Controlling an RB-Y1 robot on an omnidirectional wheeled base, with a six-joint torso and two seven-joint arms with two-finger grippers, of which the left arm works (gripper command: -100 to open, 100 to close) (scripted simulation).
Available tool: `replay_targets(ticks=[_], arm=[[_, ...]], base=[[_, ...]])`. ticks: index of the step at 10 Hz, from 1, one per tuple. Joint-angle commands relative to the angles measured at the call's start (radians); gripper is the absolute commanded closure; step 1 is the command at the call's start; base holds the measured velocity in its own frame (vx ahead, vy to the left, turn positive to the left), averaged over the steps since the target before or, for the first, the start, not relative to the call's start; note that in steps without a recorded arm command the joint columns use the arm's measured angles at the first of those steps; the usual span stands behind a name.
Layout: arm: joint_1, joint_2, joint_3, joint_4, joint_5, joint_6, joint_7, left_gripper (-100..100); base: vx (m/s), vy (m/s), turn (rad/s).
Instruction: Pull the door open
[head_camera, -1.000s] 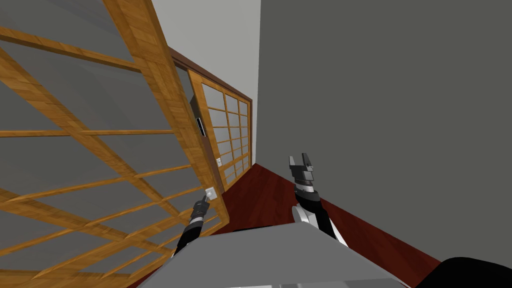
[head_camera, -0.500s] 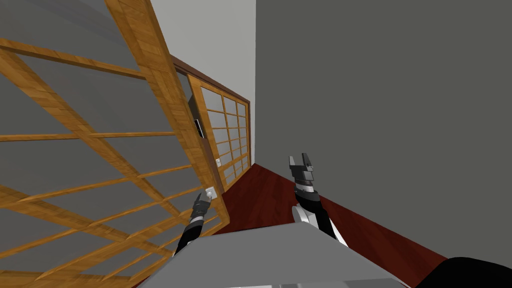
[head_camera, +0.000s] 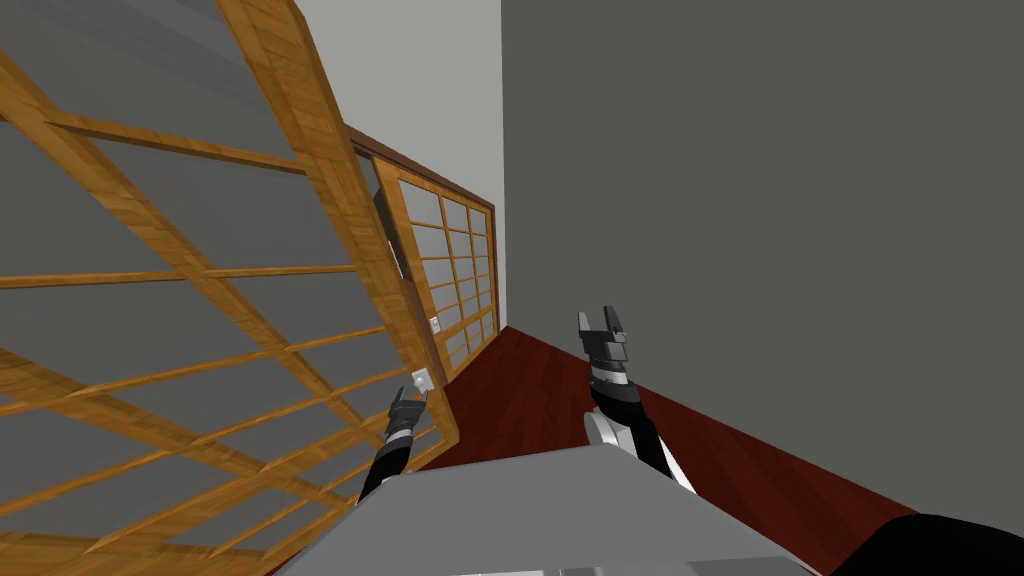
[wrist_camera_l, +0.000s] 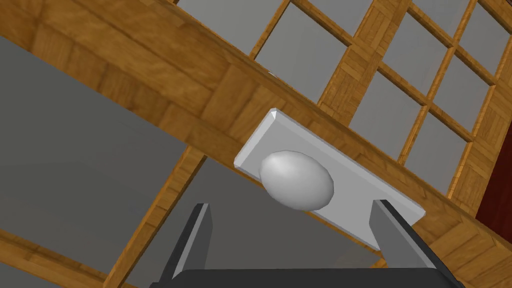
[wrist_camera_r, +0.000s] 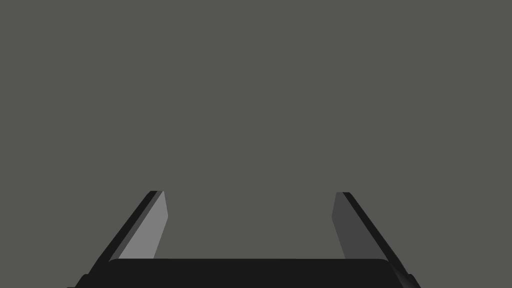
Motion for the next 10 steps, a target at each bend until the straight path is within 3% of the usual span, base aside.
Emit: replay_targets(ticks=[1, 3, 6, 8, 9, 10], arm=[[0.0, -0.002, -0.004, -0.002, 0.01, 0.0, 0.033, -100], [0.001, -0.012, -0.015, -0.016, 0.044, 0.002, 0.098, -100], [0.001, -0.017, -0.022, -0.023, 0.062, 0.004, 0.151, -100], [0.002, -0.028, -0.034, -0.038, 0.099, 0.006, 0.217, -100], [0.002, -0.028, -0.034, -0.038, 0.099, 0.006, 0.233, -100], [0.002, -0.033, -0.04, -0.045, 0.117, 0.008, 0.269, -100]], base=[[-0.055, 0.013, -0.019], [-0.055, 0.013, -0.047], [-0.044, 0.003, -0.026], [-0.062, 0.002, -0.052], [-0.057, 0.006, -0.022], [-0.052, 0.012, -0.029]])
